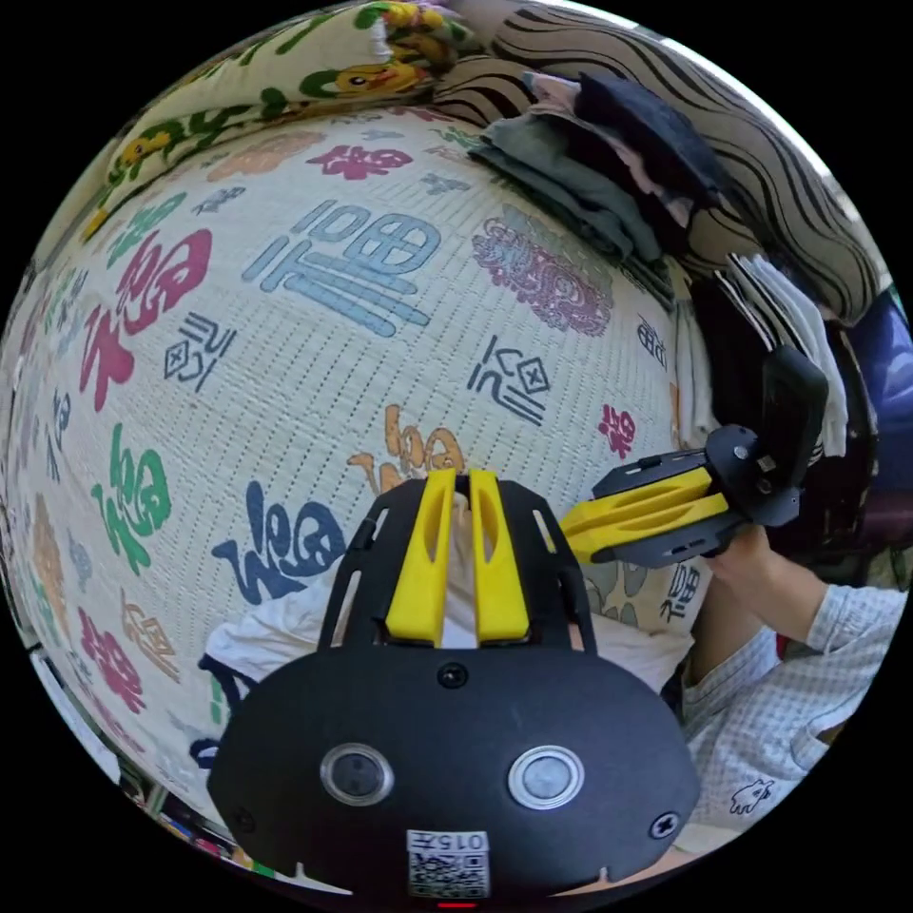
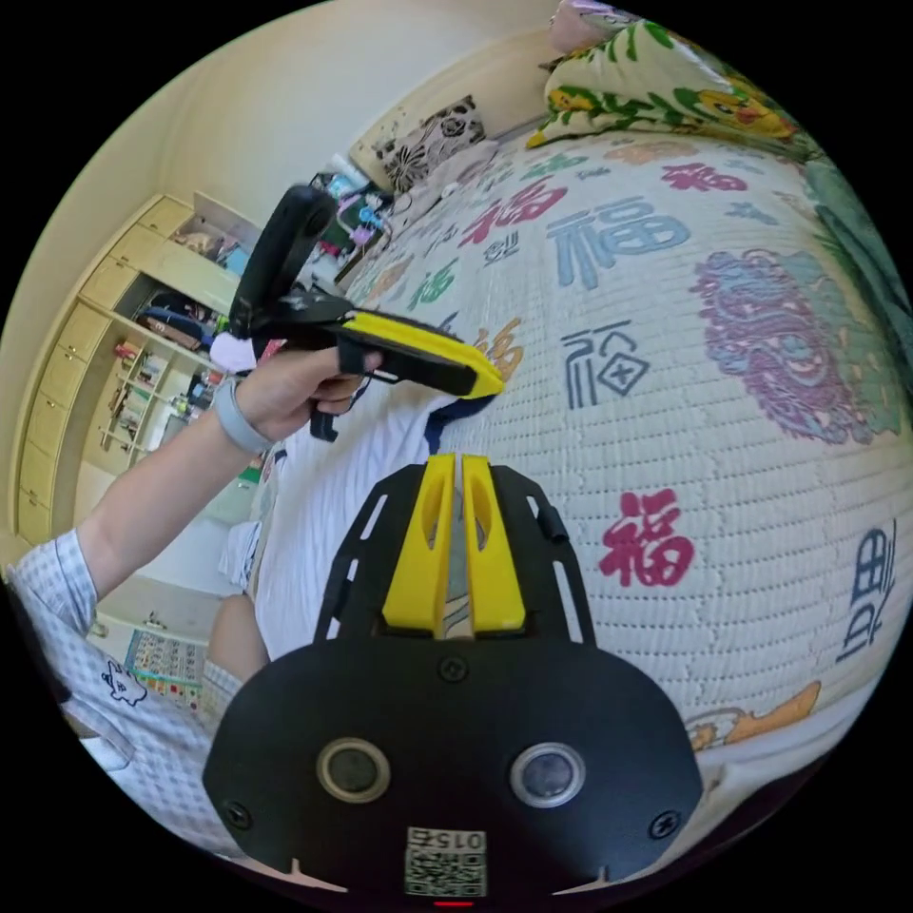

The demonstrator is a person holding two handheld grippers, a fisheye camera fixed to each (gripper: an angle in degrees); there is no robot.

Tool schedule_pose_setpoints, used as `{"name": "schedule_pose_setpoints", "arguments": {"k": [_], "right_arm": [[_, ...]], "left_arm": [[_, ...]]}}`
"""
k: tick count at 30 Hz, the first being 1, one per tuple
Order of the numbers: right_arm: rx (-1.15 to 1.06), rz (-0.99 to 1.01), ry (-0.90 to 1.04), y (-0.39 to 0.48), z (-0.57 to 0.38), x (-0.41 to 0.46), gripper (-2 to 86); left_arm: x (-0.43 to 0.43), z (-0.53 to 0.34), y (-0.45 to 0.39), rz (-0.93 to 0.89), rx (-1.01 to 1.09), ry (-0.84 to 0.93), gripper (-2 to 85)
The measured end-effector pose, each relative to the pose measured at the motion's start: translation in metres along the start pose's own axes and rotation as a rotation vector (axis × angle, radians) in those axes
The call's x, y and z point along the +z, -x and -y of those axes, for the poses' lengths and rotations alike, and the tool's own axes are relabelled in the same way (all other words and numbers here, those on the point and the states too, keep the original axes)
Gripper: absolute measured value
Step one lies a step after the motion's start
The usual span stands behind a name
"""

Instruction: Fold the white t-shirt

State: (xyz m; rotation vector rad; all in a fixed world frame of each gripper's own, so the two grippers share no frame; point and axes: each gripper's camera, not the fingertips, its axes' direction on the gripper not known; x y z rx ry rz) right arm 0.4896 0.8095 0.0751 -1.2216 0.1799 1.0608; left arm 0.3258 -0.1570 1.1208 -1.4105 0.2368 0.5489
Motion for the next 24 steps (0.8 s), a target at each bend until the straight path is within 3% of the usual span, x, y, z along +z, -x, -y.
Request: {"name": "schedule_pose_setpoints", "arguments": {"k": [3, 6, 11, 15, 19, 24], "right_arm": [[-0.024, -0.041, 0.004, 0.008, 0.006, 0.004, 0.7], [-0.033, 0.014, 0.010, 0.008, 0.012, 0.005, 0.7], [-0.042, 0.040, -0.006, 0.010, 0.023, 0.001, 0.5], [-0.106, 0.030, 0.001, 0.024, 0.041, -0.001, 3.0], [-0.153, 0.051, 0.164, 0.037, 0.067, 0.019, 6.6], [-0.247, 0.018, 0.243, 0.063, 0.067, 0.023, 2.3]], "left_arm": [[-0.027, -0.011, -0.001, -0.043, 0.029, -0.044, 0.5], [-0.066, -0.065, 0.006, -0.038, -0.007, -0.202, 0.0], [-0.088, -0.205, 0.035, -0.088, -0.202, -0.449, -0.3], [-0.075, -0.259, 0.054, -0.102, -0.290, -0.476, -0.5], [-0.069, -0.275, 0.061, -0.104, -0.310, -0.486, -0.6], [-0.075, -0.273, 0.068, -0.090, -0.306, -0.486, -0.7]]}}
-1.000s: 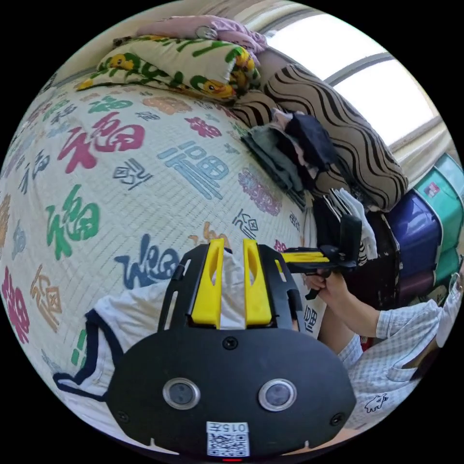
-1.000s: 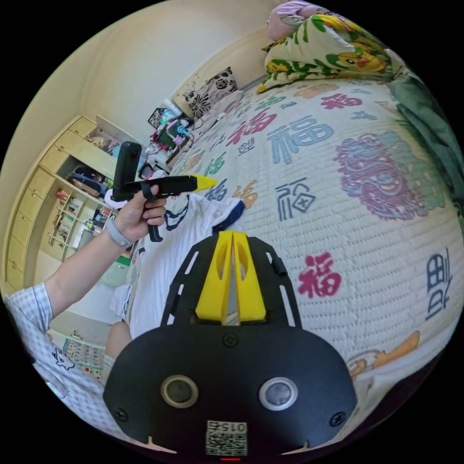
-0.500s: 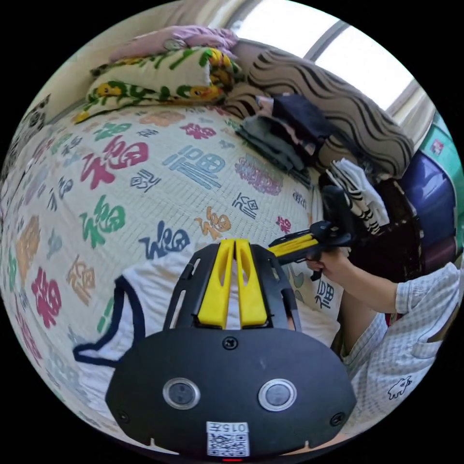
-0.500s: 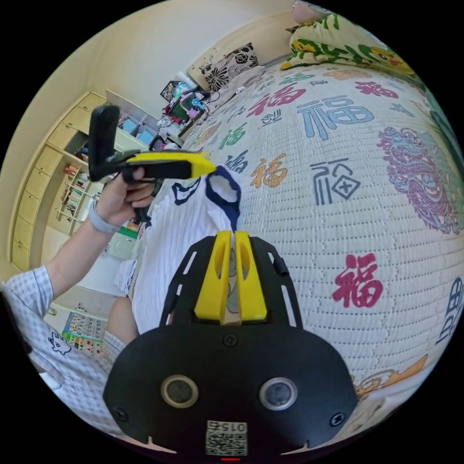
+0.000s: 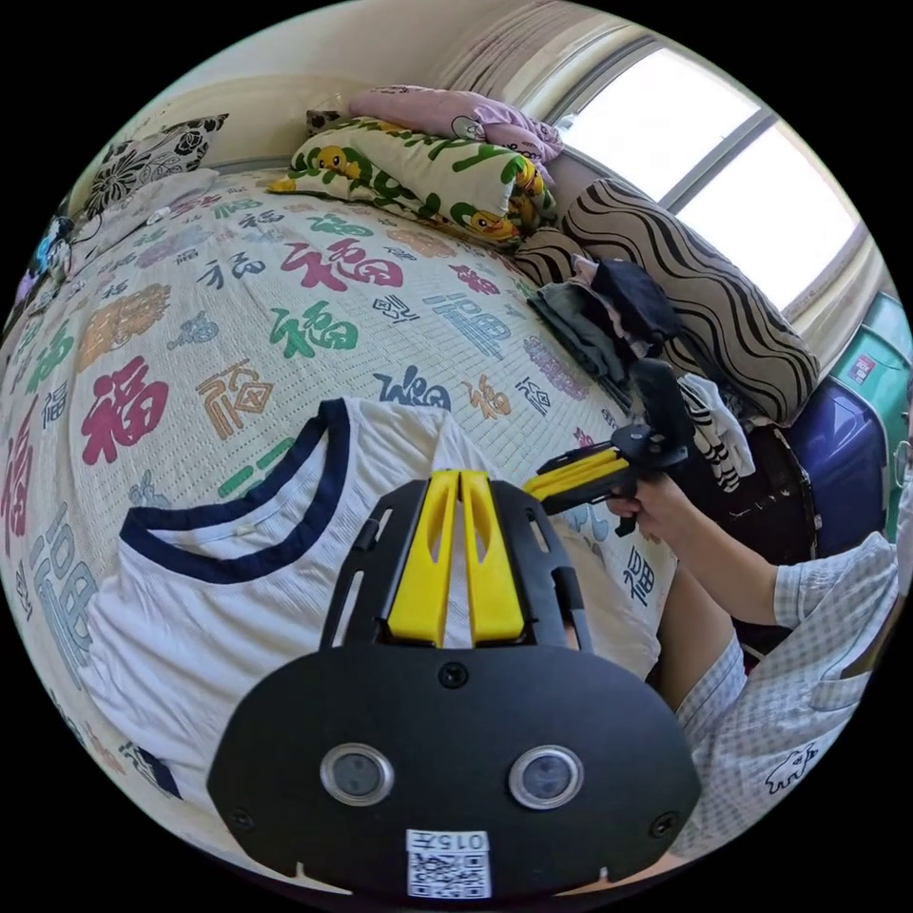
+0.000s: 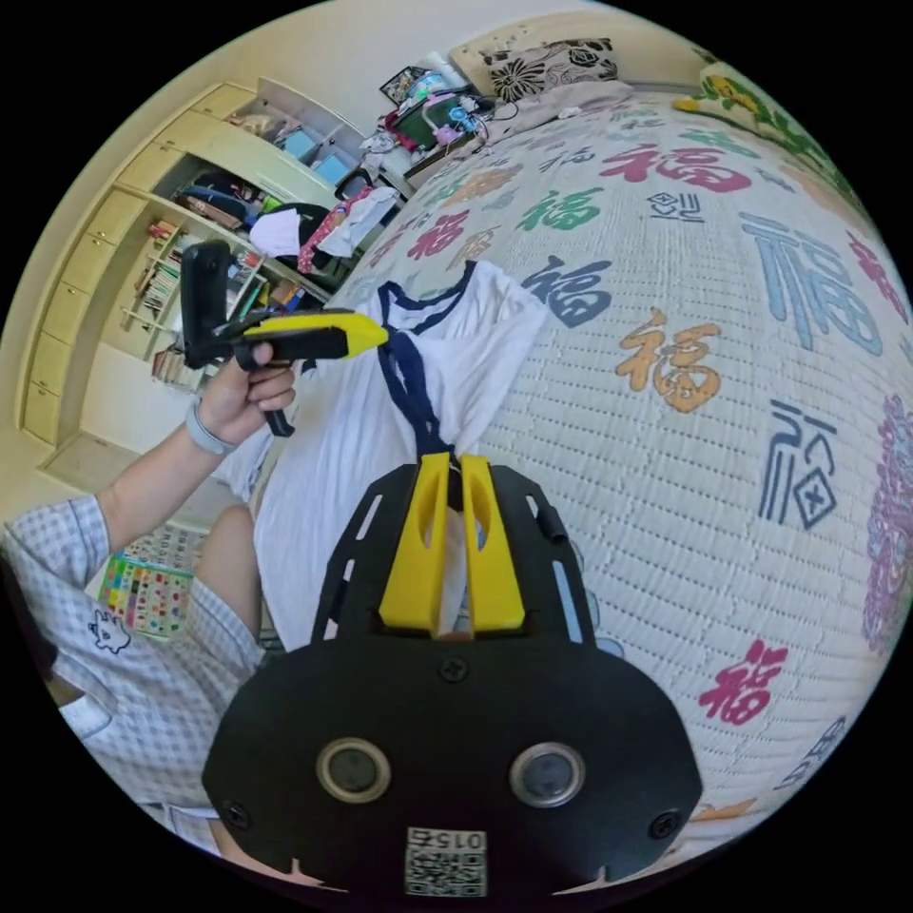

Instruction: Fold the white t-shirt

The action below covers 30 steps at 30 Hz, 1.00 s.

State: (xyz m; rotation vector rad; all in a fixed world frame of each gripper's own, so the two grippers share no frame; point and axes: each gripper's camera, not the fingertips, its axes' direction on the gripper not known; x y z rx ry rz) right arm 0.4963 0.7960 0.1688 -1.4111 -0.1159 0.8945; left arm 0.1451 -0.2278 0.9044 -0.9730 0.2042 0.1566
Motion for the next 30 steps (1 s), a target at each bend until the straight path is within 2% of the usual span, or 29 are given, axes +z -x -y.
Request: {"name": "schedule_pose_setpoints", "arguments": {"k": [7, 11, 15, 18, 24, 30], "right_arm": [[0.077, 0.002, -0.173, -0.006, -0.041, -0.058, 0.6], [0.119, -0.040, -0.193, -0.008, -0.051, -0.074, 0.3], [0.136, -0.121, -0.310, 0.011, -0.069, -0.103, 0.2], [0.069, -0.106, -0.332, 0.045, -0.076, -0.114, 0.3], [-0.150, -0.263, -0.229, 0.131, -0.066, -0.087, 0.4], [-0.153, -0.257, -0.028, 0.161, -0.064, -0.048, 0.5]], "left_arm": [[0.037, 0.044, -0.018, -0.082, 0.041, -0.005, -0.8], [0.063, 0.074, -0.033, -0.100, 0.055, -0.004, -0.7], [0.063, 0.084, -0.042, -0.105, 0.088, -0.013, -0.7], [0.046, 0.064, -0.041, -0.106, 0.096, -0.026, -0.7], [0.009, -0.034, -0.016, 0.023, 0.037, -0.026, -0.8], [0.020, -0.103, 0.004, 0.097, -0.053, 0.070, -0.7]]}}
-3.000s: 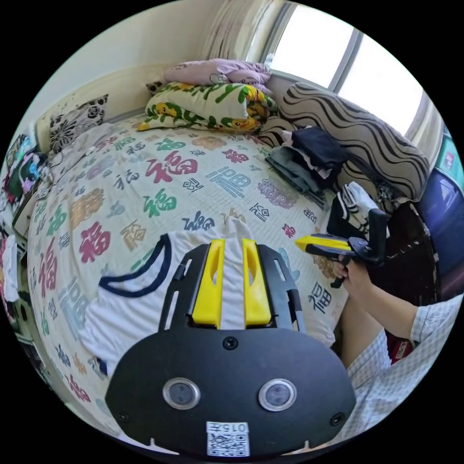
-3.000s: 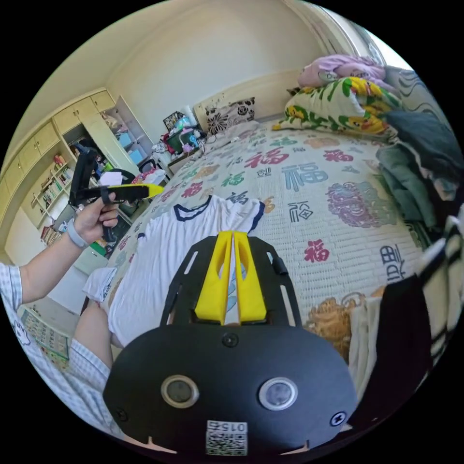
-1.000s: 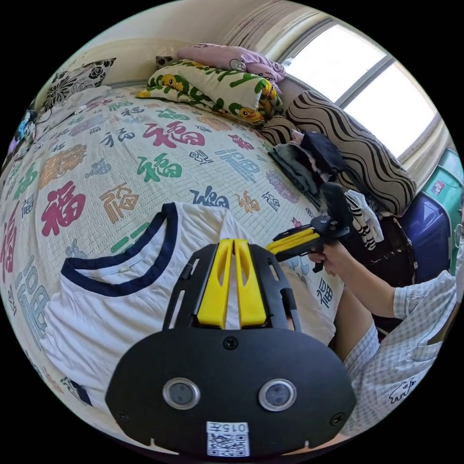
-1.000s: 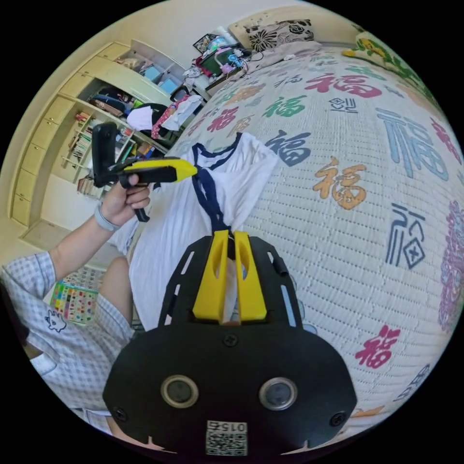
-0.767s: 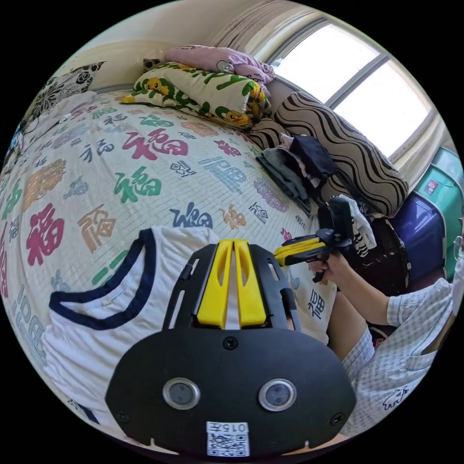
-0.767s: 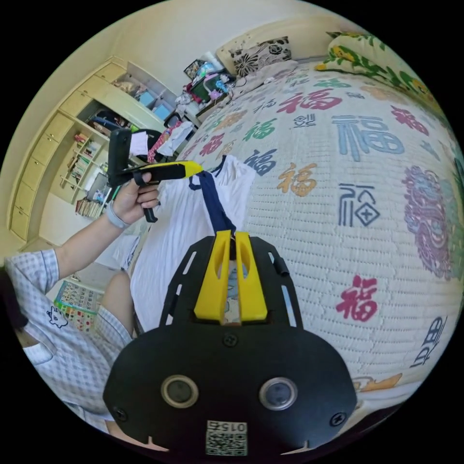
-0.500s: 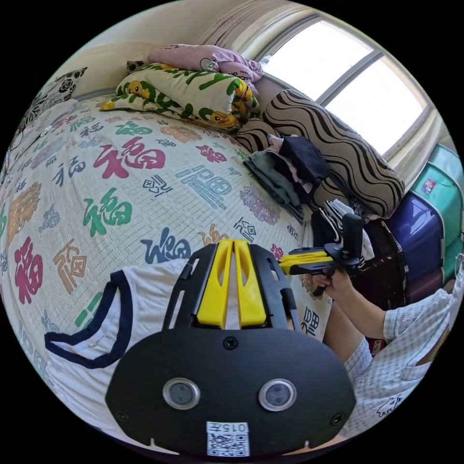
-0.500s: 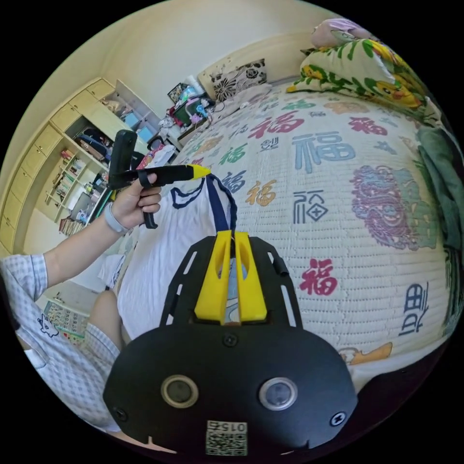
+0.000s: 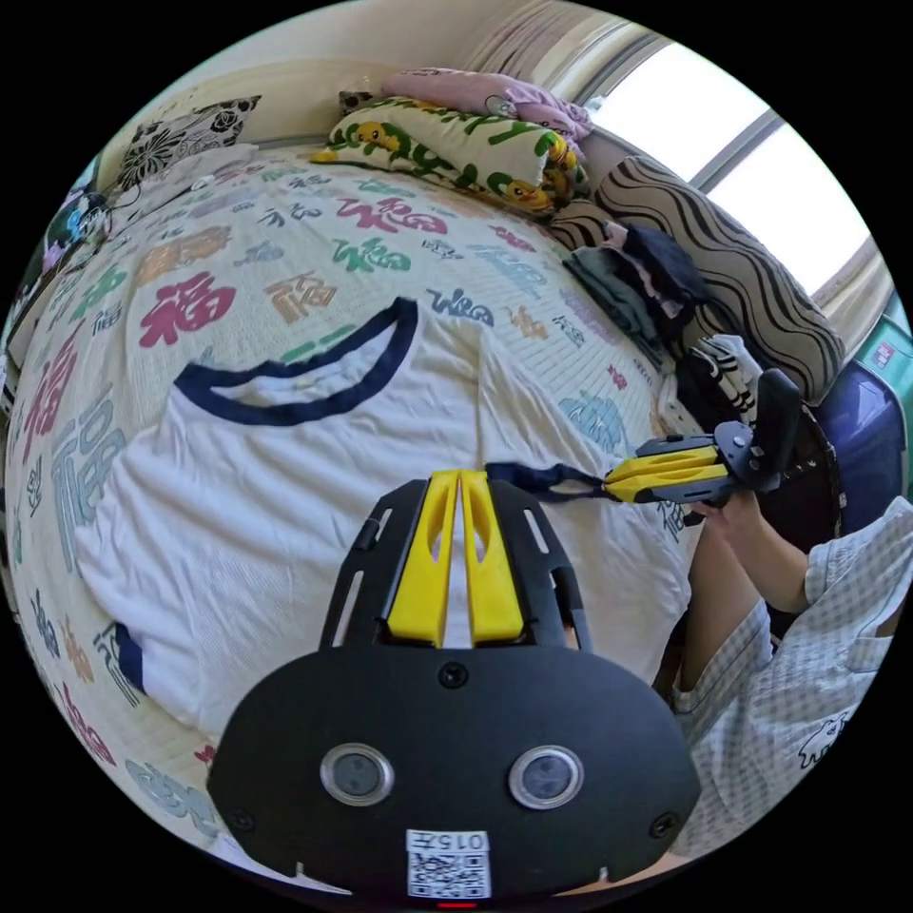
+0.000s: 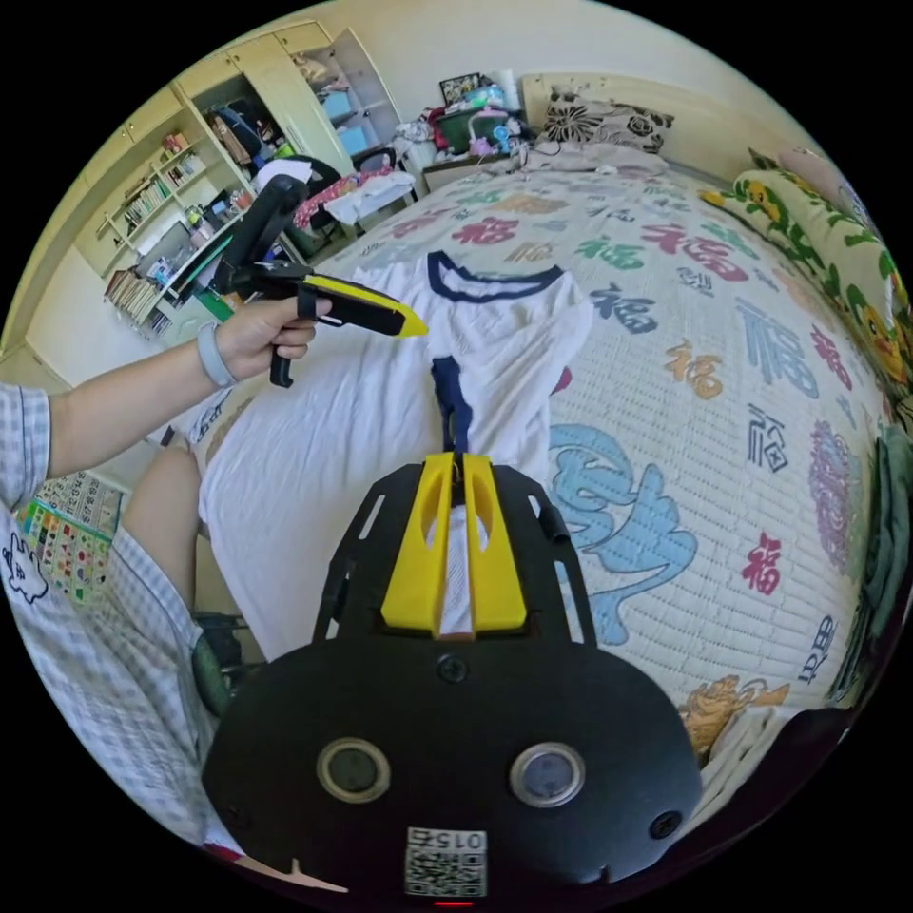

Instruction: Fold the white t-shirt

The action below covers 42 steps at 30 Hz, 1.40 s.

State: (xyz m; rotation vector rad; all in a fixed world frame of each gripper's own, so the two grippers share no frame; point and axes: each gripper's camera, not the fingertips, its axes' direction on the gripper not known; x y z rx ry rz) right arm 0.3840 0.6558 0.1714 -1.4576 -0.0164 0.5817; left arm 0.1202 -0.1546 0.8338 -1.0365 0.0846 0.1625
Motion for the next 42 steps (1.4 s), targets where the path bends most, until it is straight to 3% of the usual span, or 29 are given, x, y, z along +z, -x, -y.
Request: {"name": "schedule_pose_setpoints", "arguments": {"k": [6, 9, 11, 14, 18, 22, 25, 31, 36, 42], "right_arm": [[0.051, 0.056, -0.110, -0.005, -0.011, -0.039, 0.1], [0.087, 0.147, -0.022, -0.011, -0.004, -0.026, -0.2], [0.103, 0.170, 0.101, -0.009, -0.003, -0.014, -0.2], [0.148, 0.167, 0.000, -0.008, -0.018, -0.044, 0.3], [0.214, 0.076, -0.185, -0.020, -0.037, -0.089, 4.4], [0.199, 0.220, 0.005, -0.027, -0.014, -0.068, 6.7], [0.225, 0.163, 0.005, -0.021, -0.011, -0.075, 3.6], [0.515, 0.233, -0.161, -0.057, -0.044, -0.116, 2.1], [0.429, 0.176, -0.098, -0.038, -0.028, -0.142, 4.3], [0.261, 0.125, -0.183, 0.004, 0.015, -0.188, 4.5]], "left_arm": [[0.009, 0.026, -0.030, -0.070, 0.059, -0.084, -0.1], [0.051, 0.052, -0.055, -0.112, 0.122, 0.027, -0.1], [0.088, 0.061, -0.067, -0.023, 0.186, 0.230, -0.2], [0.069, 0.071, -0.069, -0.019, 0.215, 0.175, 0.1], [0.056, 0.099, -0.060, -0.031, 0.144, 0.049, 3.1], [0.106, 0.135, -0.046, -0.099, 0.040, 0.101, 5.1], [0.140, 0.142, -0.044, -0.107, 0.007, 0.138, 1.1], [0.154, 0.121, -0.025, -0.136, -0.109, 0.006, -0.2], [0.139, 0.071, -0.022, -0.136, -0.118, -0.031, 3.4], [0.119, -0.024, -0.066, -0.086, 0.040, -0.031, 3.5]]}}
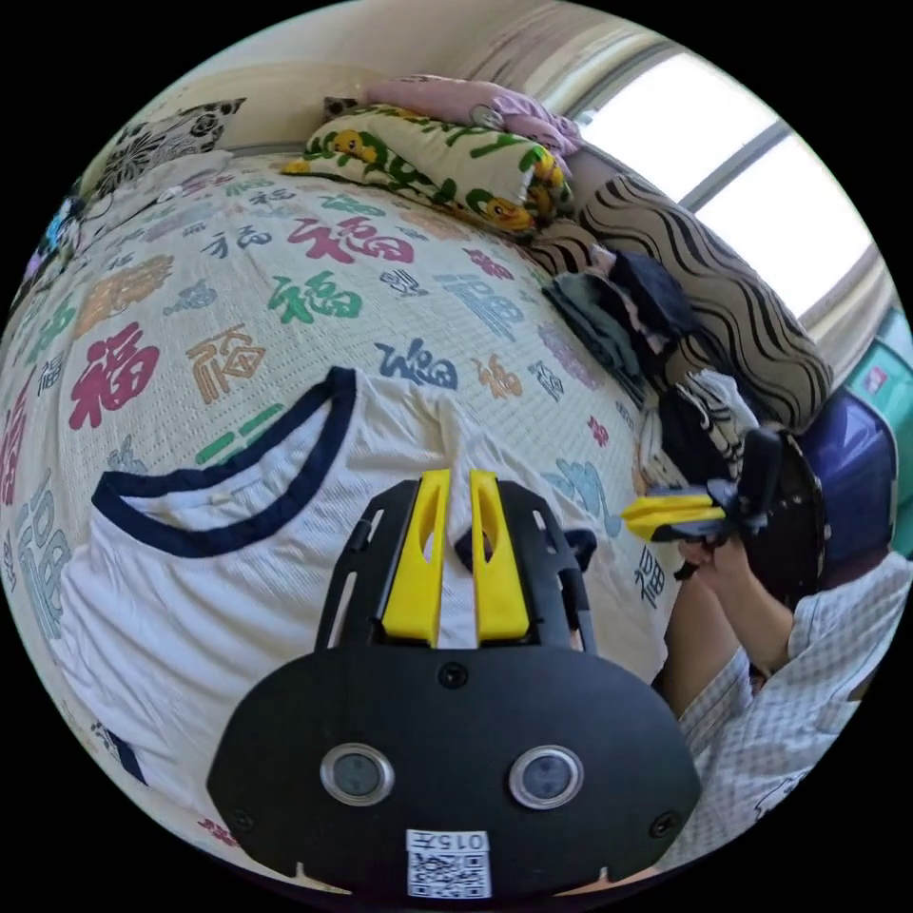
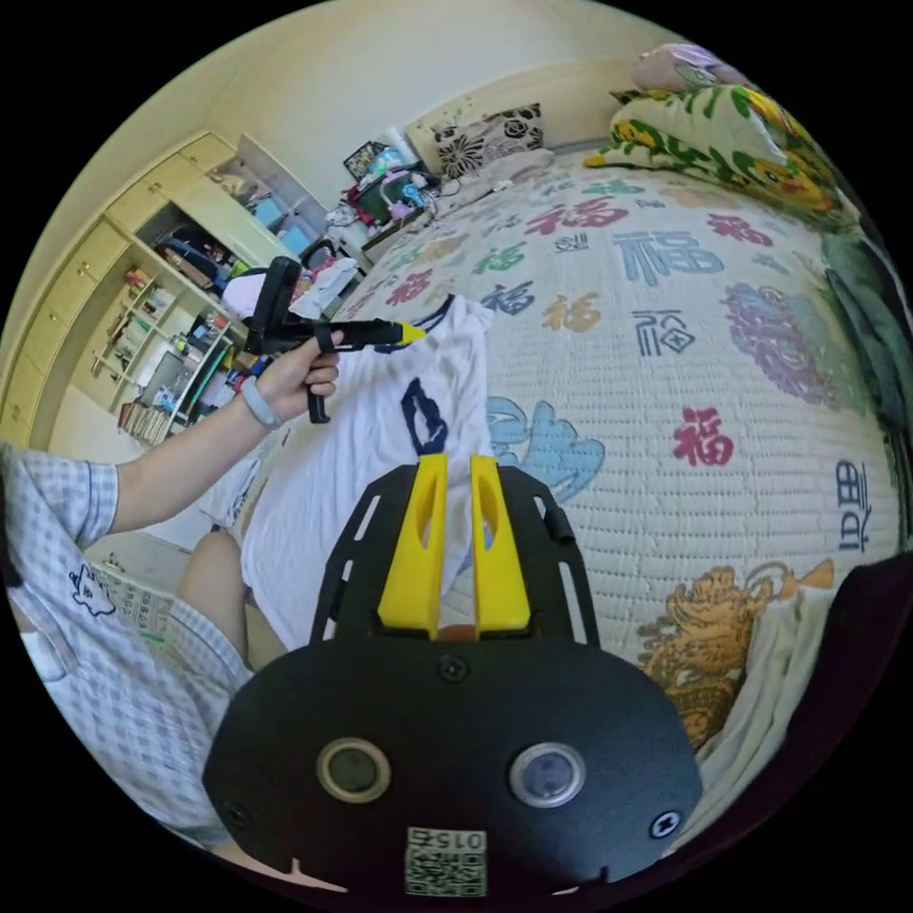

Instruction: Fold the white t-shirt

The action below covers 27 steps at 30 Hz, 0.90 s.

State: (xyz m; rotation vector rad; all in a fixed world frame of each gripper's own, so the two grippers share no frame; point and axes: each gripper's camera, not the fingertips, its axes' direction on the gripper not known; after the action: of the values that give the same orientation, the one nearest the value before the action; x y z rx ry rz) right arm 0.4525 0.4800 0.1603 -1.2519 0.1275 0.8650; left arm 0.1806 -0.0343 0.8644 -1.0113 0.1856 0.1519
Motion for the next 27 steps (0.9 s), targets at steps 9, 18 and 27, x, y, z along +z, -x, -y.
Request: {"name": "schedule_pose_setpoints", "arguments": {"k": [9, 18, 27], "right_arm": [[-0.023, -0.061, 0.281, 0.061, 0.057, 0.023, -0.3], [-0.162, -0.100, 0.259, 0.149, 0.150, -0.025, -0.1], [-0.391, 0.026, 0.350, 0.310, 0.312, 0.074, 1.3]], "left_arm": [[-0.018, -0.129, -0.004, 0.045, -0.058, -0.048, 2.5], [-0.178, -0.443, 0.126, 0.285, -0.673, -0.506, 7.9], [-0.146, -0.517, 0.146, 0.045, -0.589, -0.549, 0.2]]}}
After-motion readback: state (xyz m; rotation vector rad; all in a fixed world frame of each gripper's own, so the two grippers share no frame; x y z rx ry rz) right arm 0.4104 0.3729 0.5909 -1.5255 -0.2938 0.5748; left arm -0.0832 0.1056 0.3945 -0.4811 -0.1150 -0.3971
